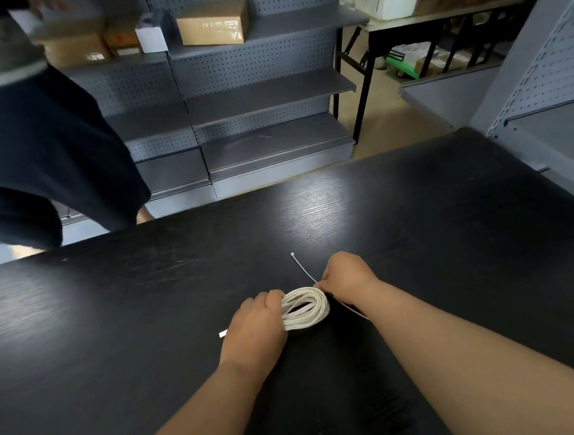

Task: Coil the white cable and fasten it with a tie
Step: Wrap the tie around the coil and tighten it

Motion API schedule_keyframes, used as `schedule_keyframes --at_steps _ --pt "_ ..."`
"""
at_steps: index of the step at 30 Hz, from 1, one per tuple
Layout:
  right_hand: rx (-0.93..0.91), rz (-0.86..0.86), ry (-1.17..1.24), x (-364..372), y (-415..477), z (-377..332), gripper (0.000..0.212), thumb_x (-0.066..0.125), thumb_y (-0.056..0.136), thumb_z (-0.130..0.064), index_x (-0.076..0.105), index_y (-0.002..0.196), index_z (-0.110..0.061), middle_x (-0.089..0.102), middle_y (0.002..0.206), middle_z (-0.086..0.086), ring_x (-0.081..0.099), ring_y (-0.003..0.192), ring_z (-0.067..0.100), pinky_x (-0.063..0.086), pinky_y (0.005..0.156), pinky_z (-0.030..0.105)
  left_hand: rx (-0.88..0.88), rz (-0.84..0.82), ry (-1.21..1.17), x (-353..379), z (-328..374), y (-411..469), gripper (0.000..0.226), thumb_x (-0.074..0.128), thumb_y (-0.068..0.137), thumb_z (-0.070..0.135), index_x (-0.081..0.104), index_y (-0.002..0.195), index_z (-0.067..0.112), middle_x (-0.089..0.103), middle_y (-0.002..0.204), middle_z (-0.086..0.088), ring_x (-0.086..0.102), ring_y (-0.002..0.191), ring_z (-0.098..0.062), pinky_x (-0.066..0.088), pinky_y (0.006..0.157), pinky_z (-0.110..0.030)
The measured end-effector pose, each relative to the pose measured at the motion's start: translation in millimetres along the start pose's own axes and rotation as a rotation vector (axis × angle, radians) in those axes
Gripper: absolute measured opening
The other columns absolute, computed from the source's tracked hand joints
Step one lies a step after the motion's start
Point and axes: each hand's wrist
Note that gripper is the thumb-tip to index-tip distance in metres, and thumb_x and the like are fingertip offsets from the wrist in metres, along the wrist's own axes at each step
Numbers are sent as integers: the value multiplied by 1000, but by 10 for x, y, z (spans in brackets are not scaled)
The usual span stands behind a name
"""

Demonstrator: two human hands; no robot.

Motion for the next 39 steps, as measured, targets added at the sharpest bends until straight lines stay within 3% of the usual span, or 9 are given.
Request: schedule_keyframes --at_steps 4,7,10,13,20,24,33,35,39 --pt "-16 -37 -75 -15 62 -48 31 70 83 -26 67 98 1 68 102 16 62 89 27 42 68 27 -3 -2 3 0 -4 -2 36 43 90 14 43 125 22 54 119 3 49 103 -20 37 88 -28" --pt "-12 -60 -117 -9 78 -58 26 65 86 -19 64 102 3 65 105 17 62 97 29 45 72 29 11 -8 10 -1 -10 -6 39 44 90 15 41 129 23 53 121 3 48 105 -20 35 89 -27" --pt "-44 -66 -176 2 62 -69 22 58 90 -13 62 106 2 63 106 16 55 86 25 42 70 27 9 -13 7 -3 -10 -4 41 44 90 14 41 129 22 53 122 2 48 106 -20 36 90 -28" --pt "-63 -58 -204 12 51 -74 22 55 92 -12 62 109 1 63 114 15 60 100 29 43 72 28 9 -19 19 -6 -7 -6 42 44 89 14 40 130 22 53 122 2 48 106 -21 36 91 -28" --pt "-81 -33 -189 -12 44 -9 28 60 90 -24 66 99 2 61 83 12 55 82 26 40 69 25 5 -26 8 -16 -2 -7 38 45 90 19 41 128 24 53 121 4 48 104 -19 37 88 -27" --pt "-56 -18 -209 -6 46 12 32 63 89 -26 65 108 0 65 112 16 61 105 30 48 85 30 2 -28 2 -22 1 -8 37 45 91 20 42 127 24 54 121 3 48 104 -19 38 89 -28" --pt "-74 5 -228 50 2 13 26 53 95 -17 62 112 0 62 116 16 59 108 31 48 84 31 1 -18 3 -20 0 -11 39 45 90 18 41 129 24 53 121 4 48 105 -19 37 89 -27" --pt "-72 5 -219 66 -6 9 22 52 94 -13 63 107 0 64 111 15 61 104 30 48 80 30 3 -19 3 -16 -7 -12 39 45 90 18 41 128 24 53 120 4 48 104 -19 37 89 -27" --pt "-79 53 -13 50 -13 97 36 50 94 -16 49 58 -10 51 63 2 52 67 19 37 65 24 4 -11 -10 -12 -7 -14 37 45 89 17 42 126 25 54 119 5 47 102 -18 37 88 -26"
Point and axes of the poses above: each hand's wrist, its own y-axis towards the middle knuckle, its own x-axis out of the palm, z = x × y
